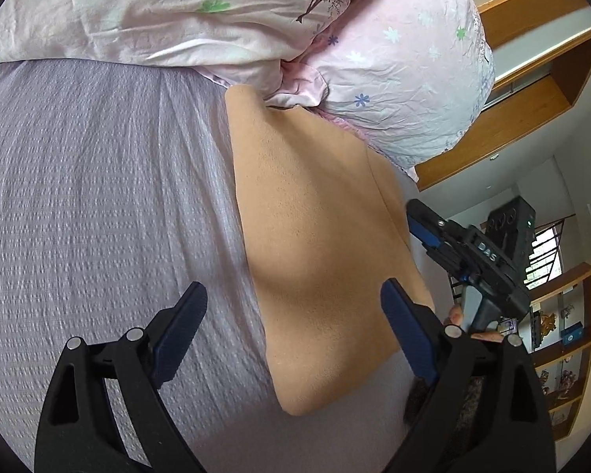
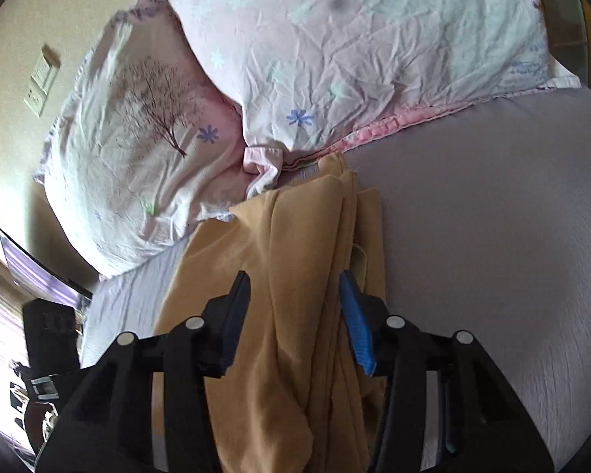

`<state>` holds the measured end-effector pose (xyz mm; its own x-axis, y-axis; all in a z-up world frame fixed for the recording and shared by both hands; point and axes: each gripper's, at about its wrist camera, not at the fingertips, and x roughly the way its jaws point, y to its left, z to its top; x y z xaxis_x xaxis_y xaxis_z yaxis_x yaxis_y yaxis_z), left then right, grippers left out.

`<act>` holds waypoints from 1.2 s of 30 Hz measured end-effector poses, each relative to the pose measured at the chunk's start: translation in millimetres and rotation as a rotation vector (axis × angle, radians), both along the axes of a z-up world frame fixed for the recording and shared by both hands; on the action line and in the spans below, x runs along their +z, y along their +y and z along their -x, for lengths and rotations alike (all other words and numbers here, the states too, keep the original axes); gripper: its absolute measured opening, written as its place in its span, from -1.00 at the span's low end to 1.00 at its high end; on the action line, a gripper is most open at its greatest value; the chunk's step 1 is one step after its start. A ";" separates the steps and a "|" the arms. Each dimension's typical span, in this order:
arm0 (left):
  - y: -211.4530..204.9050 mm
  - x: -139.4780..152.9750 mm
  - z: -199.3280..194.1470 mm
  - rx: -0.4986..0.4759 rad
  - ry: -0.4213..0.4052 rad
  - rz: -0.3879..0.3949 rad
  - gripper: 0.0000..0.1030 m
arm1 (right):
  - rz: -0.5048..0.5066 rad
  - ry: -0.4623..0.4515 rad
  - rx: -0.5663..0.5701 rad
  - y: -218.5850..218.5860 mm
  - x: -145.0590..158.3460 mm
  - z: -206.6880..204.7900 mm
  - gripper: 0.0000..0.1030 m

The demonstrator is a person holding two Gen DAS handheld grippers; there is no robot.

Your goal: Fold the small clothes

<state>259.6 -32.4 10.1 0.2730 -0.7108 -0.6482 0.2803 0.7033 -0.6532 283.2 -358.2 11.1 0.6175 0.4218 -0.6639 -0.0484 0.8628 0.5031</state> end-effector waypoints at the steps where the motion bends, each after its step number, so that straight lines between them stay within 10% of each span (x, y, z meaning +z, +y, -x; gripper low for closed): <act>1: -1.2 0.2 -0.5 -0.001 -0.001 -0.002 0.76 | 0.067 0.022 0.017 8.9 -4.1 -8.5 -0.87; 7: -12.8 -0.8 -5.9 -0.019 -0.001 -0.004 0.76 | 0.159 -0.005 -0.076 -2.3 2.6 -27.6 -0.80; 11: -21.5 -5.6 -6.7 -0.049 0.018 0.012 0.76 | -0.041 0.046 -0.056 -23.8 -2.8 3.2 0.81; 18: -37.4 -15.6 -8.3 -0.086 0.065 0.042 0.72 | -0.166 0.168 0.029 -31.5 -37.9 40.4 0.45; 23: -43.7 -30.8 -4.5 -0.110 0.106 0.079 -0.32 | -0.252 0.136 0.086 -24.7 -50.7 51.4 -0.38; 31: 39.6 13.2 34.2 0.013 -0.104 0.089 -0.48 | -0.183 -0.024 0.291 54.7 -11.9 64.4 -0.44; 36: 84.4 -6.8 68.5 0.051 -0.077 -0.060 -0.37 | -0.056 0.106 0.409 107.5 -30.8 58.6 -0.02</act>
<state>191.1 52.0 3.2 0.3584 -0.6550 -0.6652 0.2903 0.7554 -0.5874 224.6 -250.8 -19.6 0.3215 0.6547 -0.6841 -0.3264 0.7548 0.5690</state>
